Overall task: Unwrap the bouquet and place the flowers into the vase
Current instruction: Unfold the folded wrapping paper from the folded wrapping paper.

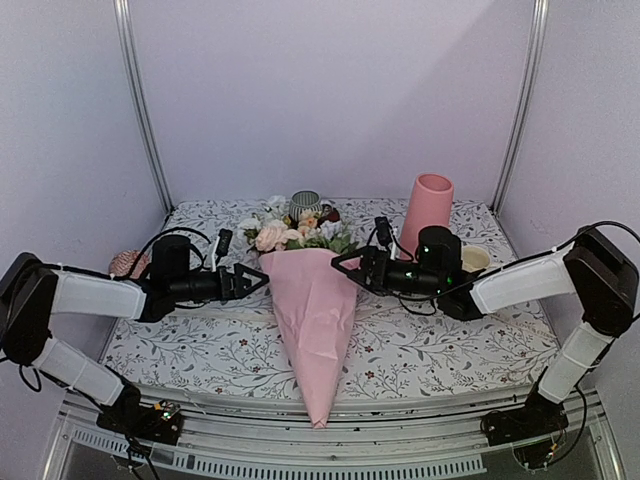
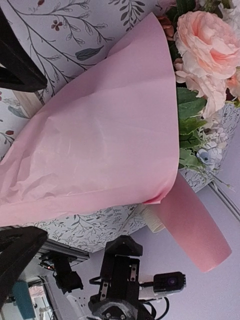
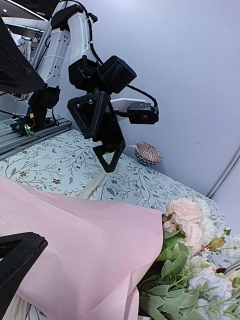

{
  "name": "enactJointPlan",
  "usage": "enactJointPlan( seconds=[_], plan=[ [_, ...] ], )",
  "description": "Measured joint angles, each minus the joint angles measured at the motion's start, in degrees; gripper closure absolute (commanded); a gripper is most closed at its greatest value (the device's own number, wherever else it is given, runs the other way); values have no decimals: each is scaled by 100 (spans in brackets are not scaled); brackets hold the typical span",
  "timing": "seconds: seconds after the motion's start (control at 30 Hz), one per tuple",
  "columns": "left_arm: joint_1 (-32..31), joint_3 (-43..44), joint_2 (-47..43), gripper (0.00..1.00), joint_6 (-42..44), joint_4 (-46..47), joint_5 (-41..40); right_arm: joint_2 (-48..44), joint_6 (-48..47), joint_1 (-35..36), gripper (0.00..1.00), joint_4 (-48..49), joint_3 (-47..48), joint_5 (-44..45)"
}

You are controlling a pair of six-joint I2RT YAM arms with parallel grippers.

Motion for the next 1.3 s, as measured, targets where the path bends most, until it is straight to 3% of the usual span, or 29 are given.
enactJointPlan(
  seconds=[0.4, 0.67, 0.97, 1.17, 1.3],
  plan=[
    [-197, 0, -413, 6, 210, -610, -389, -409, -393, -20, 1, -824, -181, 791],
    [-216, 0, -575, 5, 282, -831, -597, 529, -409, -105, 1, -887, -181, 846],
    [-216, 0, -603, 4, 372, -901, -675, 1261, -164, -122, 1, -319, -31, 424],
    [-216, 0, -643, 4, 413, -988, -737, 1274, 160, -94, 1, 525, -28, -39],
    [-216, 0, -756, 4, 448, -1023, -750, 1097, 232, 7, 1, 597, -28, -105]
  ],
)
